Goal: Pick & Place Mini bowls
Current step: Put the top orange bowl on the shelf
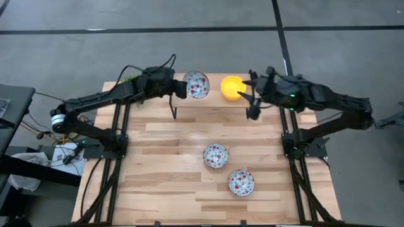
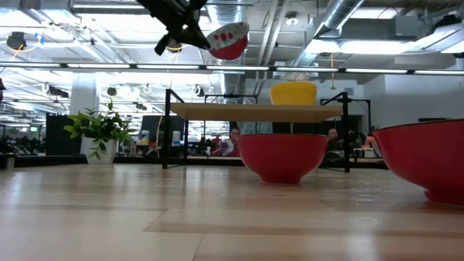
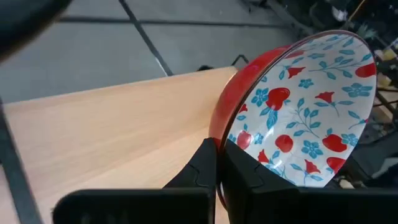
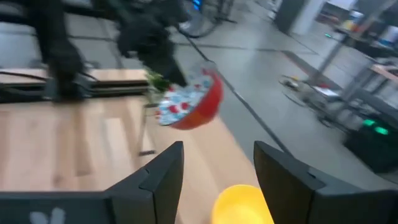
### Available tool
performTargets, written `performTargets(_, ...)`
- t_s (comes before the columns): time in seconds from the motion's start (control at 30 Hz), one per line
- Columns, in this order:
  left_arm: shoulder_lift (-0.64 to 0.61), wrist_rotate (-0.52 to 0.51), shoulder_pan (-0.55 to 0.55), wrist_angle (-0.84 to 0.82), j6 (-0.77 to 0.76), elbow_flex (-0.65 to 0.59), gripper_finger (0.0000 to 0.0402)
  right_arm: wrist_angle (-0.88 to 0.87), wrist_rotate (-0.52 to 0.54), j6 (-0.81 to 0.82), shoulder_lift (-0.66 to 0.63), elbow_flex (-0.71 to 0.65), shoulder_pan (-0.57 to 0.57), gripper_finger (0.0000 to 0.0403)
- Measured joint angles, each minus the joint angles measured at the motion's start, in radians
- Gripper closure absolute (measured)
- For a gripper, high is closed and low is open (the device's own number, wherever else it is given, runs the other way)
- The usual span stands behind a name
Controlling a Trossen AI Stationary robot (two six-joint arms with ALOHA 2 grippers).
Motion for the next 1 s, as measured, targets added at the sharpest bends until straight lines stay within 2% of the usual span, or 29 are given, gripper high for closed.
performTargets(0.23, 0.101, 0.092, 0.062, -0.239, -0.049, 0.195, 0.0397, 0.182, -0.158, -0.028, -0.197, -0.215, 0.000, 0.0222)
performTargets(0.37, 0.152, 0.113, 0.096, -0.340, -0.067, 0.258, 0.0397, 0.329, -0.262, -0.056, -0.280, -0.334, 0.000, 0.0221)
performTargets(0.5, 0.210, 0.217, 0.142, -0.380, -0.105, 0.295, 0.0397, 0.419, -0.294, -0.058, -0.327, -0.421, 0.001, 0.0224)
performTargets(0.67, 0.262, 0.278, 0.170, -0.425, -0.131, 0.336, 0.0397, 0.430, -0.300, -0.014, -0.337, -0.455, 0.001, 0.0225)
performTargets(0.77, 0.283, 0.283, 0.187, -0.470, -0.134, 0.355, 0.0397, 0.428, -0.334, -0.007, -0.337, -0.464, 0.001, 0.0223)
performTargets(1.0, 0.299, 0.327, 0.227, -0.521, -0.169, 0.394, 0.0397, 0.430, -0.340, -0.007, -0.335, -0.464, 0.001, 0.0225)
